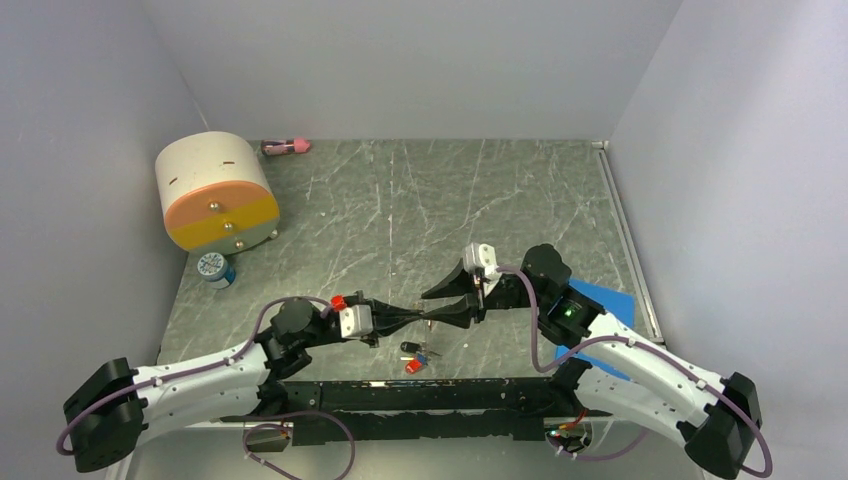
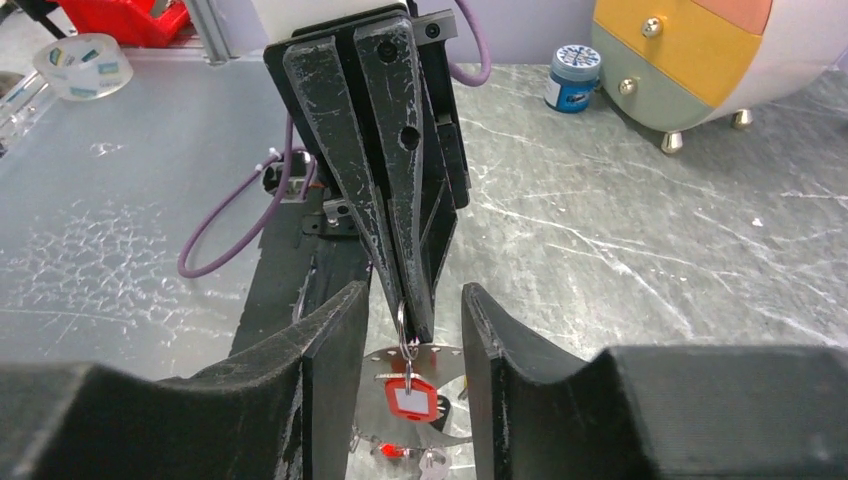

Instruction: Put the keys on the keyring

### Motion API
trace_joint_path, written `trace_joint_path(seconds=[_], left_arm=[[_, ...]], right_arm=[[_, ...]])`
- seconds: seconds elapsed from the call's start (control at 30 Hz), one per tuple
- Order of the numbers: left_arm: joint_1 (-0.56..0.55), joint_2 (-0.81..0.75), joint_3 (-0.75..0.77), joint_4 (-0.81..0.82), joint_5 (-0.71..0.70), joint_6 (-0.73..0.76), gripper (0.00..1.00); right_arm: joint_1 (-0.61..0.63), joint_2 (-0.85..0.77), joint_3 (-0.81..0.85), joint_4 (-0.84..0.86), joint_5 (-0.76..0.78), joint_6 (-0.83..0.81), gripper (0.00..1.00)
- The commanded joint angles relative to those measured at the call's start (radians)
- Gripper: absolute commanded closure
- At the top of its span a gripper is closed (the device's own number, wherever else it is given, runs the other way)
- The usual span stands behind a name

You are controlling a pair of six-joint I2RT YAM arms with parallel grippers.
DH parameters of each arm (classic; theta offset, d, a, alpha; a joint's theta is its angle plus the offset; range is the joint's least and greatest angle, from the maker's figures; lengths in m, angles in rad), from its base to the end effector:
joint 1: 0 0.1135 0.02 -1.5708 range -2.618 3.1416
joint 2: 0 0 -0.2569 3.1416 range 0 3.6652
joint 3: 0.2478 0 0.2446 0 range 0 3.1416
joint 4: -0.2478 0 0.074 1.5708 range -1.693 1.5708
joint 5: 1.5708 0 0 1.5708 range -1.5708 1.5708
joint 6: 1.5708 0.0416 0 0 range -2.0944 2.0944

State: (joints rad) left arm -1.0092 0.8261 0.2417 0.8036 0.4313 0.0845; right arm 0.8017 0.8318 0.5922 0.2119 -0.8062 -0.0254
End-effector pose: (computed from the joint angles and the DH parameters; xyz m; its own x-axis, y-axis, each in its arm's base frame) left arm 0.0843 -0.1666 0.2459 0.1986 -0.1717 -0.9649 0.9729 0.1534 0.1730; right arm 0.1136 0.1605 0.3025 0.0061 -0.0190 -0.9998 -0.9993 -0.0374 -0.0054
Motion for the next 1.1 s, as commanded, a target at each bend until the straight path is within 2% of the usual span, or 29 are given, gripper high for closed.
trace_joint_path(seconds=[0.0, 0.1, 0.27, 0.47, 0.73, 0.87, 0.97, 1.07], left_arm=[[-0.002, -0.032, 0.011, 0.062, 0.016, -0.008, 0.97], [-0.002, -0.038, 0.011, 0.057, 0.012, -0.006, 0.98], [-0.002, -0.032, 0.016, 0.056, 0.016, -0.003, 0.98], [-0.002, -0.024, 0.026, 0.054, 0.026, -0.005, 0.97], [-0.002, -0.034, 0.028, 0.041, 0.021, -0.003, 0.97], [-0.002, -0.038, 0.028, 0.041, 0.021, -0.002, 0.97], [-0.002, -0.038, 0.026, 0.043, 0.020, -0.003, 0.97], [-0.002, -0.038, 0.024, 0.048, 0.018, -0.005, 0.97]], right_arm=[[-0.021, -0.018, 0.000, 0.038, -0.050, -0.011, 0.56], [-0.032, -0.027, -0.015, 0.028, -0.050, -0.016, 0.57], [-0.040, -0.029, -0.040, 0.032, -0.033, -0.017, 0.75], [-0.041, -0.011, -0.040, 0.043, -0.054, -0.014, 0.74], [-0.042, 0.004, -0.038, 0.031, -0.096, -0.027, 0.58], [-0.042, 0.000, -0.041, 0.029, -0.093, -0.031, 0.59], [-0.042, -0.003, -0.044, 0.034, -0.094, -0.030, 0.68], [-0.042, -0.001, -0.047, 0.038, -0.099, -0.031, 0.68]])
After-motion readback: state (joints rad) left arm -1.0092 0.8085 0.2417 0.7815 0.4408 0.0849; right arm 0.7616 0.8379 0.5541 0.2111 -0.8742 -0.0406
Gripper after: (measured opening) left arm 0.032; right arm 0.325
